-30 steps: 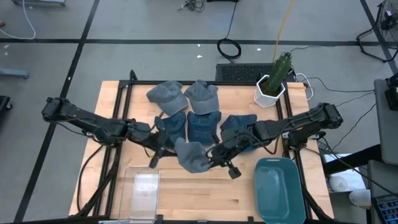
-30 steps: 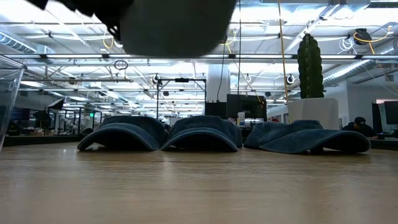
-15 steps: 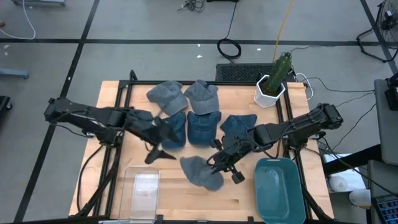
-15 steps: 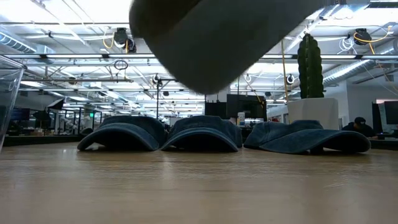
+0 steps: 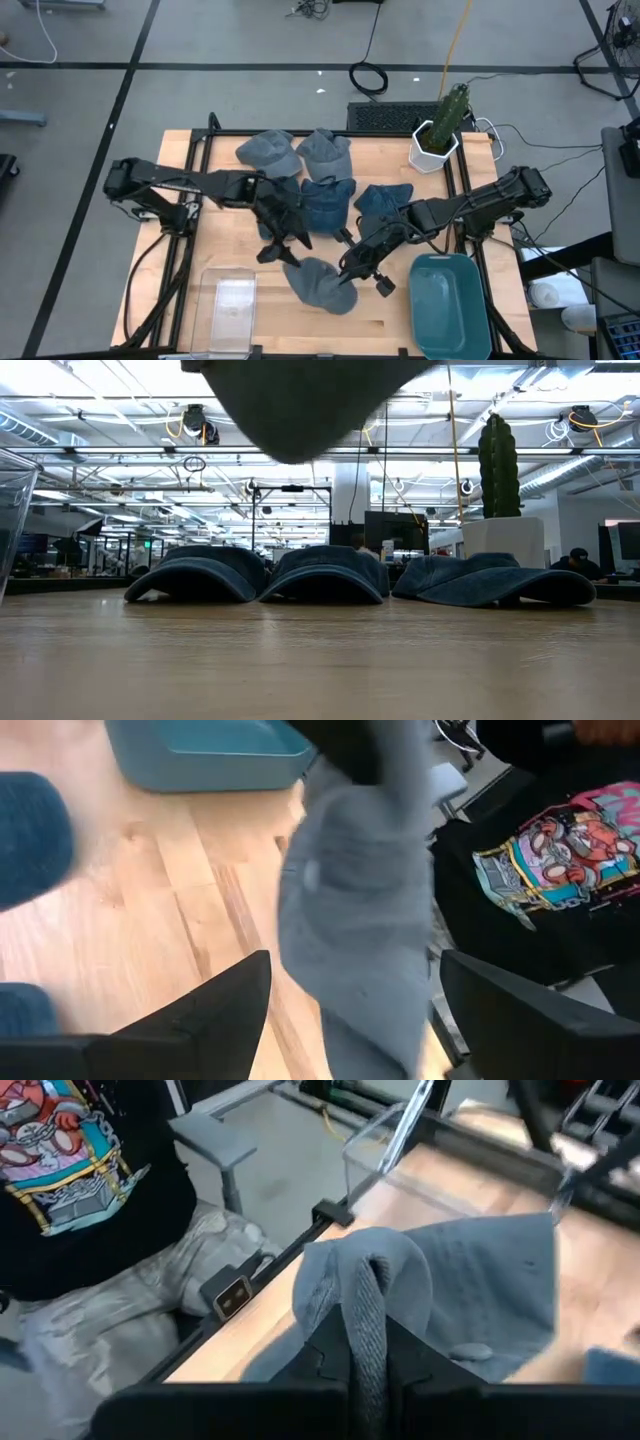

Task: Pick & Place hat
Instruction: Put the right gray cap into the transparent bin

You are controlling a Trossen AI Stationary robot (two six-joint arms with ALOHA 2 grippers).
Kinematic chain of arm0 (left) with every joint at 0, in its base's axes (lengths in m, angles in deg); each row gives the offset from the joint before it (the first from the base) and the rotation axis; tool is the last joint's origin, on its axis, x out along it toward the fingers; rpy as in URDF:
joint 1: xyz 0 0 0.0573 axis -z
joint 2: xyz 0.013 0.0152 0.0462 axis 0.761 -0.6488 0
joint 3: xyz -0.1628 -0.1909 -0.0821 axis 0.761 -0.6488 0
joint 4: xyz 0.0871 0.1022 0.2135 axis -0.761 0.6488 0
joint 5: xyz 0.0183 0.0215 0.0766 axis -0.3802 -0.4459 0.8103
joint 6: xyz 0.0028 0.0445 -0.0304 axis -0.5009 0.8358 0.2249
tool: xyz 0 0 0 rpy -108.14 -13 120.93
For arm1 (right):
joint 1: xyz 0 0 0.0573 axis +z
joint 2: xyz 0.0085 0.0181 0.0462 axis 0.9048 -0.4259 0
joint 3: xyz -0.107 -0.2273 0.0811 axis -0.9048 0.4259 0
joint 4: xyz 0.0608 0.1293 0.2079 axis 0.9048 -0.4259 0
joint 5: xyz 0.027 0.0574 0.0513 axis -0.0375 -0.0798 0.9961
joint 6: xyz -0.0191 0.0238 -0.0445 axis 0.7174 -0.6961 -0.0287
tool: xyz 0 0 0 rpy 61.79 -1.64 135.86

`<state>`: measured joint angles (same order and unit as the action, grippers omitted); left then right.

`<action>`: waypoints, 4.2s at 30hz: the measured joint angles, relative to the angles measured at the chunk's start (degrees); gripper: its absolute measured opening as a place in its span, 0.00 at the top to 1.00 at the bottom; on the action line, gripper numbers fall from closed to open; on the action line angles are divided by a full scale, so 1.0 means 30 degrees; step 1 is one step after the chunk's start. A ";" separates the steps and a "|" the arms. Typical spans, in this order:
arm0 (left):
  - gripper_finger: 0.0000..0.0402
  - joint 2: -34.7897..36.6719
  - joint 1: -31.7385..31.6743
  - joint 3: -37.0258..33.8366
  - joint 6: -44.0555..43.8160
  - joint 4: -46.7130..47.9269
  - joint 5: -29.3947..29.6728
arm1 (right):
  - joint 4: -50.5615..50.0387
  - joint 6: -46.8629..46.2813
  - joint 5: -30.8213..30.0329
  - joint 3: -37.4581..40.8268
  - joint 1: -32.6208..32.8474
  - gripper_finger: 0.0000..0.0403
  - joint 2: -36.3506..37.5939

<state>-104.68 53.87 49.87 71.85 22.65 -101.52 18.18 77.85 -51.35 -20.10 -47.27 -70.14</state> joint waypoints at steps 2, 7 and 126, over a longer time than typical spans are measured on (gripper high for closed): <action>0.26 -0.0346 -0.0357 0.0239 0.0183 0.0464 -0.0557 | 0.0377 0.0471 0.0003 0.0000 0.0032 1.00 0.0007; 0.26 -0.1351 -0.1186 0.0444 -0.0166 0.0033 -0.2830 | 0.0343 0.1238 0.0027 0.0000 0.0078 1.00 0.0007; 1.00 0.3217 0.4403 0.2488 0.0404 1.2508 0.7703 | -0.3281 -0.3783 -1.1055 0.0000 -0.0702 0.25 0.1450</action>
<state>-95.03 67.08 57.34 73.07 60.18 -78.41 8.34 66.50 -84.52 -20.10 -49.37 -65.79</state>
